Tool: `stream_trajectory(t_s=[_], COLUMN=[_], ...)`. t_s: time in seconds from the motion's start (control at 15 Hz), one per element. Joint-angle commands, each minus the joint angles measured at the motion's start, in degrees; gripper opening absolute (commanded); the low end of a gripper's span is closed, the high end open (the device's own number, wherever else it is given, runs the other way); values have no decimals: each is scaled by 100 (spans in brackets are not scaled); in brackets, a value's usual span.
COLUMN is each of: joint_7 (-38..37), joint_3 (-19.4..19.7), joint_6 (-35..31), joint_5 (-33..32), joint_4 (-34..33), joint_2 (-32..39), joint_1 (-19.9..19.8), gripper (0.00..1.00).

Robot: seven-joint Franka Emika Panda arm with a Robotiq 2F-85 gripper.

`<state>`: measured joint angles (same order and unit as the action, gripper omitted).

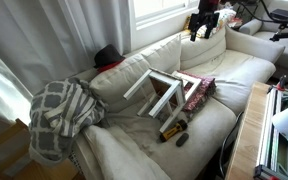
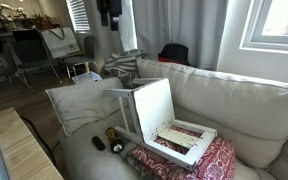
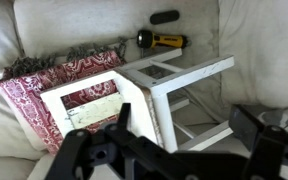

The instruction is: Put the chair in an upright position on the sofa

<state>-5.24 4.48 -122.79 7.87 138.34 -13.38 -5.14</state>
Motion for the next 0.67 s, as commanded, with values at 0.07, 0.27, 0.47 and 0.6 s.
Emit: stream_trajectory(t_s=[0.07, 0.27, 0.47, 0.6], joint_7=[-189, -105, -71, -77], joint_3=[380, 415, 371, 354], joint_6=[-1322, -1922, -1968, -2000], joint_5=[700, 1653, 1694, 1842], joint_4=[-150, -230, -119, -222], joint_2=[1446, 2191, 2140, 2343], joint_1=[-246, -334, -366, -381], gripper=[100, 100, 100, 100])
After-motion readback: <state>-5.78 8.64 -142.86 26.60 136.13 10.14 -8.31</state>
